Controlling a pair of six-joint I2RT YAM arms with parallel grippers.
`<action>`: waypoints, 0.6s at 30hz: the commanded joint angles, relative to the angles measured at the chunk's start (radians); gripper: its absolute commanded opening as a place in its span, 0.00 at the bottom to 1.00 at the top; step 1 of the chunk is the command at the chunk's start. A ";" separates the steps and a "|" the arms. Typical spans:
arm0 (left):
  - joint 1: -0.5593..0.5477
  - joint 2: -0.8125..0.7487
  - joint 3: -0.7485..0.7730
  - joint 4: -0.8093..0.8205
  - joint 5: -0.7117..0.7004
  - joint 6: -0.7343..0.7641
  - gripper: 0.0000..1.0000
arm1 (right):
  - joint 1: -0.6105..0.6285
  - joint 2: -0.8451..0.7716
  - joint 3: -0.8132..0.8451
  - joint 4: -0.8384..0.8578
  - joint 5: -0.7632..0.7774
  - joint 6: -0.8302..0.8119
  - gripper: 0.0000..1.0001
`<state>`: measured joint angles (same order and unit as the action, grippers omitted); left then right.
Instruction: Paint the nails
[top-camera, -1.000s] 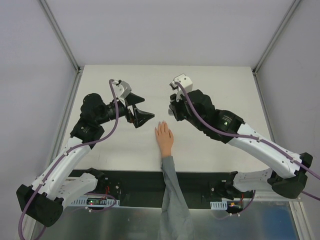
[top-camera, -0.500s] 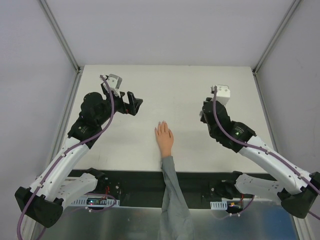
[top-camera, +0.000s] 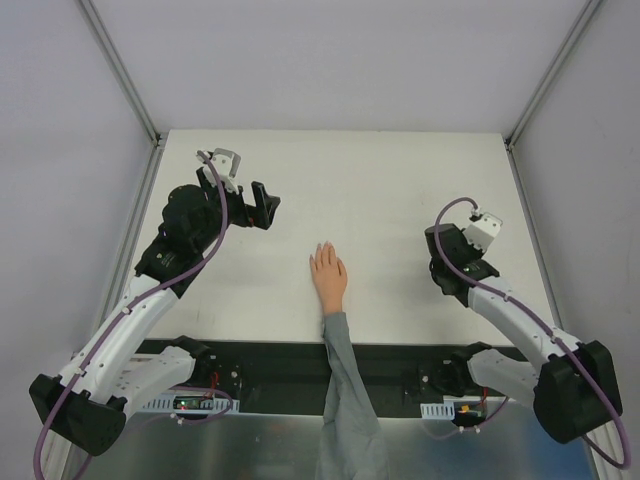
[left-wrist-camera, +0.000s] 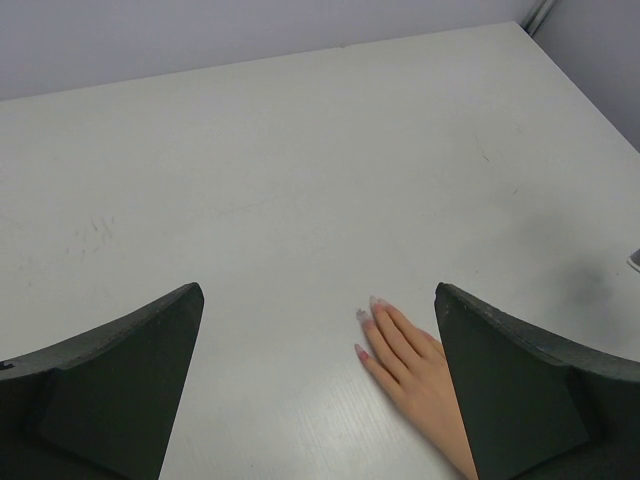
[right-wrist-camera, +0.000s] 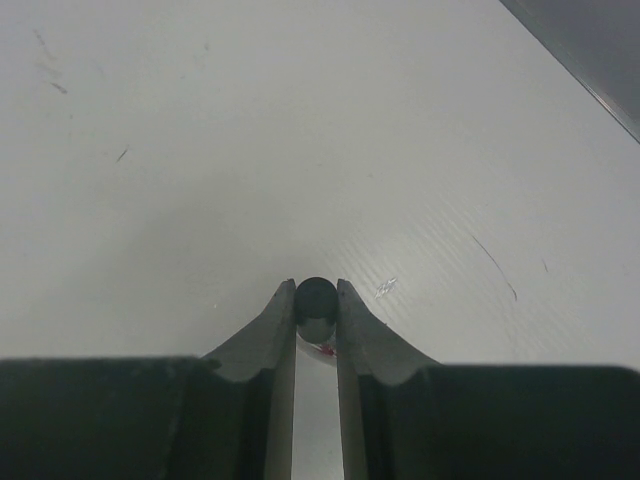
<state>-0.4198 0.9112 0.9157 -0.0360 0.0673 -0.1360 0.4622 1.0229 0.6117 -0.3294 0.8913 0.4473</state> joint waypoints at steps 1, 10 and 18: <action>-0.005 -0.017 0.029 0.018 -0.029 0.009 0.99 | -0.069 0.060 -0.020 0.137 -0.019 0.054 0.01; -0.005 -0.017 0.029 0.021 -0.018 0.004 0.99 | -0.091 0.210 -0.029 0.220 -0.009 0.114 0.00; -0.005 -0.020 0.025 0.025 -0.012 0.001 0.99 | -0.091 0.285 0.006 0.244 0.009 0.122 0.02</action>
<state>-0.4198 0.9092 0.9157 -0.0360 0.0650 -0.1364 0.3763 1.2724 0.5739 -0.1303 0.8574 0.5407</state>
